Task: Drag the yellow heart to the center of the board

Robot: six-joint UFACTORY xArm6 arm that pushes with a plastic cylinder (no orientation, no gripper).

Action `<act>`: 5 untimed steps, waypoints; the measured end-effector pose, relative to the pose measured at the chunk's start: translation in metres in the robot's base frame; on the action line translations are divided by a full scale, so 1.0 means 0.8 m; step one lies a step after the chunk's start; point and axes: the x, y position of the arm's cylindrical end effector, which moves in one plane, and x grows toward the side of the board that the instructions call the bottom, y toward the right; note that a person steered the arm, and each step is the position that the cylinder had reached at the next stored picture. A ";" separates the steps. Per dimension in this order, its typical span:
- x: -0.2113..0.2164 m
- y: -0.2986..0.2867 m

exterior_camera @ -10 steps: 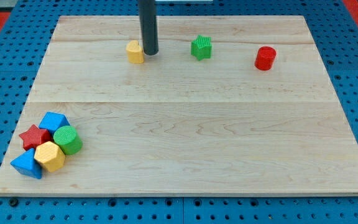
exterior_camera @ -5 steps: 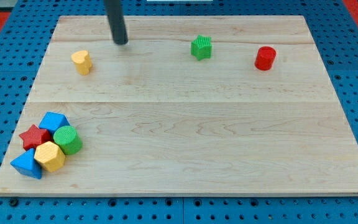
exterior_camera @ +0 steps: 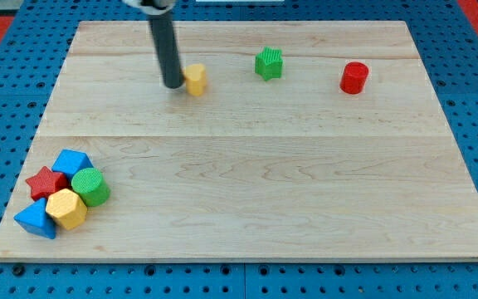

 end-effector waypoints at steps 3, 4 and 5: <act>0.000 0.093; -0.006 0.082; -0.010 0.034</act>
